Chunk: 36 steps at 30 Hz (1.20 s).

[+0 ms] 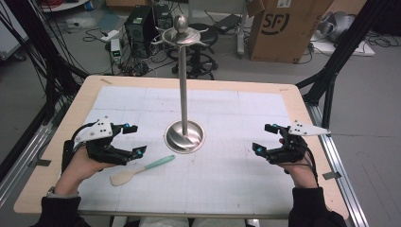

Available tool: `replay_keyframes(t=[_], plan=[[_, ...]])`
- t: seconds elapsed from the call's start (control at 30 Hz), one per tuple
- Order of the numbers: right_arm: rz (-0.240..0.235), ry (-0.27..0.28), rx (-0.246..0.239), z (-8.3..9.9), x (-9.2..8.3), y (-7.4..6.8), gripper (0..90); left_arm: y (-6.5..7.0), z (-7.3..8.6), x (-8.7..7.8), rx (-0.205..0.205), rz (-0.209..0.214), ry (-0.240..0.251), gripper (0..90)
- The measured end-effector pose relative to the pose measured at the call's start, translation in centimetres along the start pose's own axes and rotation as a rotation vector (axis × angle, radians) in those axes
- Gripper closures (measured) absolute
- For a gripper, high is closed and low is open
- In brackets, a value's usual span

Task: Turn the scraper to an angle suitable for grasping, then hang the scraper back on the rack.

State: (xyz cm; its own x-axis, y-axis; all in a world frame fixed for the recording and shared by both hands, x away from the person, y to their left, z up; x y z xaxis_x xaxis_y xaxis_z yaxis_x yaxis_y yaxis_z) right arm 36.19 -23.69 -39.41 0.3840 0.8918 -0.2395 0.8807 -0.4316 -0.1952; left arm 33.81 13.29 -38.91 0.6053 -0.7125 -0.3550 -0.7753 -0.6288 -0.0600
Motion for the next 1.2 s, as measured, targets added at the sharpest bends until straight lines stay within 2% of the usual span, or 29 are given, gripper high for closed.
replay_keyframes(t=[0.13, 0.2, 0.27, 0.37, 0.47, 0.63, 0.73, 0.83, 0.9, 0.93, 0.97, 1.0, 1.2], plan=[[0.002, 0.009, 0.003, -0.2, -0.1, 0.1, 2.8, 0.6, 0.7, 0.5, 0.033, 0.024, -0.079, 14.2], [0.001, 0.012, 0.002, -0.3, 0.0, 0.1, 2.8, 0.7, 0.8, 0.6, 0.018, 0.041, -0.103, 14.1], [-0.002, 0.008, 0.001, -0.3, 0.2, 0.1, 2.8, 0.5, 1.0, 0.8, 0.009, 0.04, -0.125, 14.1], [-0.007, -0.004, -0.007, -0.1, 0.2, -0.2, 2.8, 0.2, 1.3, 1.0, 0.041, 0.038, -0.156, 14.8], [-0.011, -0.003, -0.006, -0.1, 0.0, -0.4, 2.8, 0.3, 1.6, 1.4, 0.065, 0.044, -0.211, 15.7], [0.01, 0.012, 0.0, -0.1, -0.7, 0.0, 2.8, 0.9, 2.4, 1.9, 0.128, 0.104, -0.3, 19.1], [0.006, 0.004, -0.002, 0.0, -0.6, -0.1, 2.8, 1.1, 3.8, 2.3, 0.168, 0.128, -0.392, 20.6], [0.0, -0.012, -0.003, 0.4, -0.6, -0.3, 2.8, 1.0, 5.0, 2.8, 0.192, 0.11, -0.476, 24.8], [-0.004, -0.013, -0.001, 0.5, -0.7, -0.4, 2.8, 1.2, 5.6, 3.0, 0.198, 0.123, -0.494, 28.1], [-0.002, -0.012, 0.003, 0.5, -0.7, -0.4, 2.8, 1.3, 5.9, 3.1, 0.216, 0.128, -0.507, 30.8], [0.001, -0.014, 0.001, 0.6, -0.8, -0.3, 2.8, 1.4, 6.1, 3.2, 0.208, 0.127, -0.516, 33.2], [0.003, -0.014, -0.002, 0.6, -0.8, -0.3, 2.8, 1.4, 6.5, 3.2, 0.216, 0.132, -0.551, 37.2], [0.003, -0.027, 0.003, 0.9, -0.9, -0.5, 2.8, 1.4, 8.5, 3.3, 0.227, 0.128, -0.692, 54.3]])
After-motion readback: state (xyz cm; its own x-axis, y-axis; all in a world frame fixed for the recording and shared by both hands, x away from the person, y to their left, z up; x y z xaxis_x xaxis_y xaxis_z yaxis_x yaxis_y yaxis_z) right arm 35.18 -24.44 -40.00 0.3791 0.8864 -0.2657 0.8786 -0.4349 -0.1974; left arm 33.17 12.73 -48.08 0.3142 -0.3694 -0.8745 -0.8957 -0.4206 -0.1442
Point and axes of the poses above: each handheld gripper's, and its own axes: x roughly forward along the jaws, z roughly out of its underside, y roughly to its right, the point moved 10 cm from there along x, roughly forward along the jaws, and after that the axes turned 11 degrees about -z, right-handed, at the moved point
